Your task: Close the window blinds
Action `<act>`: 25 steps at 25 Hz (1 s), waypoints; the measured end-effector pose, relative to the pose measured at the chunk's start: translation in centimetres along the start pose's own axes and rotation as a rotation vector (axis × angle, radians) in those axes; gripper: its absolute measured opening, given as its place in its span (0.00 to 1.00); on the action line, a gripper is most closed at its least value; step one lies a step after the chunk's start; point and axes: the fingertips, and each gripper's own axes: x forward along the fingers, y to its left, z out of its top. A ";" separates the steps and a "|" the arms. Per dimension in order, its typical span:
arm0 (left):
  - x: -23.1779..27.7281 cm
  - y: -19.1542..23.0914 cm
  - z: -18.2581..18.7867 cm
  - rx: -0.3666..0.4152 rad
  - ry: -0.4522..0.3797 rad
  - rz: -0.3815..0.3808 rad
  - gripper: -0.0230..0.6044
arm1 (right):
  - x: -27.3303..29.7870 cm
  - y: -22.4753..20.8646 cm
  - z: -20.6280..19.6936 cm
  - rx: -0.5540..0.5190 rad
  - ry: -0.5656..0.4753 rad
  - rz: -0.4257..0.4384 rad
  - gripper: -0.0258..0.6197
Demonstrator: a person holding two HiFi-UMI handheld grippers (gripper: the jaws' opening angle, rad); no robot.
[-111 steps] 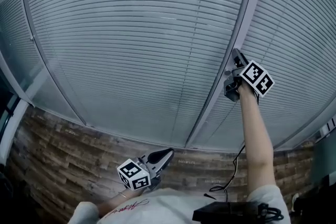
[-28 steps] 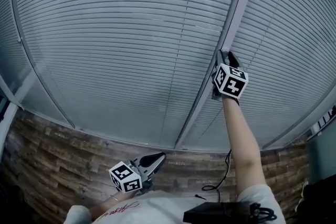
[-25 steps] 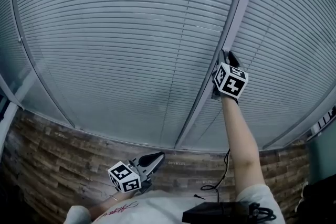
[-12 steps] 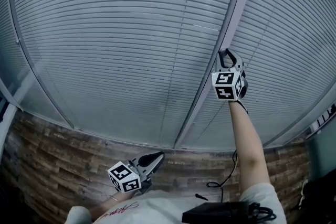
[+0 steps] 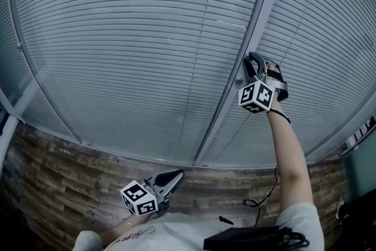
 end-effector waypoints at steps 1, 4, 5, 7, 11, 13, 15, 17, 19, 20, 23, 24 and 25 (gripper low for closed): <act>0.0 0.0 0.0 0.001 -0.002 0.001 0.07 | 0.0 0.1 0.0 -0.034 0.000 0.003 0.24; -0.1 -0.2 0.1 0.006 -0.002 0.003 0.07 | 0.1 0.2 -0.1 -0.122 0.002 0.009 0.24; -0.1 -0.2 0.2 0.006 -0.001 0.006 0.07 | 0.1 0.3 -0.1 -0.152 0.004 0.012 0.24; -0.1 -0.4 0.1 0.003 0.001 0.008 0.07 | 0.0 0.4 -0.2 -0.224 0.008 0.022 0.24; -0.3 -0.6 -0.2 0.014 0.003 0.004 0.07 | 0.0 0.8 0.0 -0.331 0.010 0.034 0.24; -0.3 -0.9 -0.2 0.011 0.005 0.007 0.07 | 0.0 0.9 0.0 -0.347 0.009 0.028 0.24; -0.3 -1.0 -0.3 0.012 0.003 0.003 0.07 | 0.0 0.9 -0.1 -0.362 0.012 0.021 0.24; -0.3 -1.1 -0.3 0.016 0.001 0.004 0.07 | 0.1 0.9 0.0 -0.378 0.011 0.015 0.24; -0.4 -1.1 -0.2 0.016 0.001 0.008 0.07 | 0.2 0.9 0.0 -0.364 0.008 0.003 0.24; -0.4 -1.1 -0.2 0.015 0.001 0.010 0.07 | 0.2 0.8 0.0 -0.329 0.012 -0.002 0.24; -0.5 -1.3 0.0 0.011 0.000 0.015 0.07 | -0.1 0.2 0.2 -0.153 0.021 -0.016 0.24; -0.5 -1.4 0.1 0.010 -0.001 0.016 0.07 | -0.2 -0.1 0.4 -0.103 0.016 -0.022 0.24; -0.5 -1.5 0.2 0.008 -0.001 0.019 0.07 | -0.3 -0.2 0.5 -0.069 0.011 -0.028 0.24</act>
